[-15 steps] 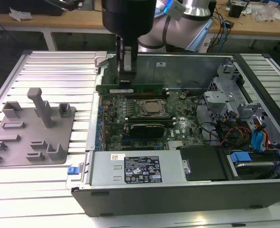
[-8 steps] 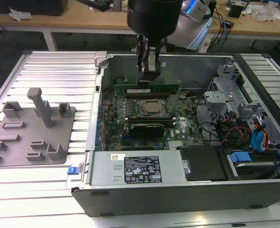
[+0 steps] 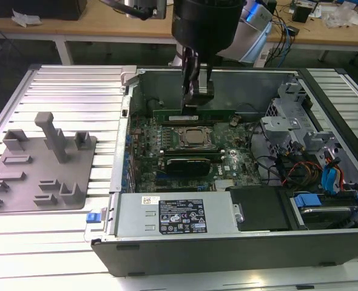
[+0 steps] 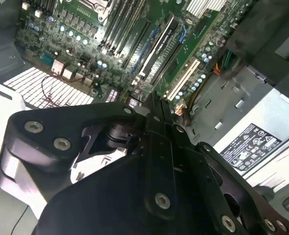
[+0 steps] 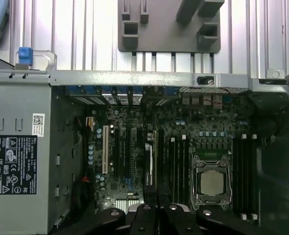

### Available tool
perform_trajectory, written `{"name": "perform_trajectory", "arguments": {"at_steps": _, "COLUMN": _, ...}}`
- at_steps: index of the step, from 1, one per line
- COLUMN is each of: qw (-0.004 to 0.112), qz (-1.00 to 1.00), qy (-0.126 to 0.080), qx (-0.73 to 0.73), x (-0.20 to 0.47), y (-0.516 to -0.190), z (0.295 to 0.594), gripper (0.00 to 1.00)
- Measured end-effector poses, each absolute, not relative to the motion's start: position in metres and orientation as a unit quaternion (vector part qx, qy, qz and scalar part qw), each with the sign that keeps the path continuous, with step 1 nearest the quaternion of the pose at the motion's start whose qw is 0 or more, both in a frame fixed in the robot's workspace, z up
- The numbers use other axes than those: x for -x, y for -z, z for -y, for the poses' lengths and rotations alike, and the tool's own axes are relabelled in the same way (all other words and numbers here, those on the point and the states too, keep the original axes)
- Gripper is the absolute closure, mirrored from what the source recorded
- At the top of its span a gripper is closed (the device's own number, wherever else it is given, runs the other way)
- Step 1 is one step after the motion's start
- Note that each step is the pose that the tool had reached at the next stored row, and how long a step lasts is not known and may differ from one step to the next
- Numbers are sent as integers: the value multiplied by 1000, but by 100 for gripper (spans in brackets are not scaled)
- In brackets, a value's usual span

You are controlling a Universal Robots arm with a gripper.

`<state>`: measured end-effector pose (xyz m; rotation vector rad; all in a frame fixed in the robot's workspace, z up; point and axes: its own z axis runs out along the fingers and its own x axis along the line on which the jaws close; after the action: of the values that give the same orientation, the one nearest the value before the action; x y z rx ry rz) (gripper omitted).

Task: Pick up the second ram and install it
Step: 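Pick up the second ram and move it above second insertion slot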

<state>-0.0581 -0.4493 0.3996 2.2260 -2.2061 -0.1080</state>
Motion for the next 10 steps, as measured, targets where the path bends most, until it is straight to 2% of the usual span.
{"name": "perform_trajectory", "arguments": {"at_steps": 4, "qw": 12, "qz": 710, "qy": 44, "qx": -703, "x": 55, "y": -388, "z": 445, "gripper": 91}}
{"name": "perform_trajectory", "arguments": {"at_steps": 10, "qw": 12, "qz": 710, "qy": 44, "qx": -703, "x": 55, "y": -385, "z": 440, "gripper": 91}}
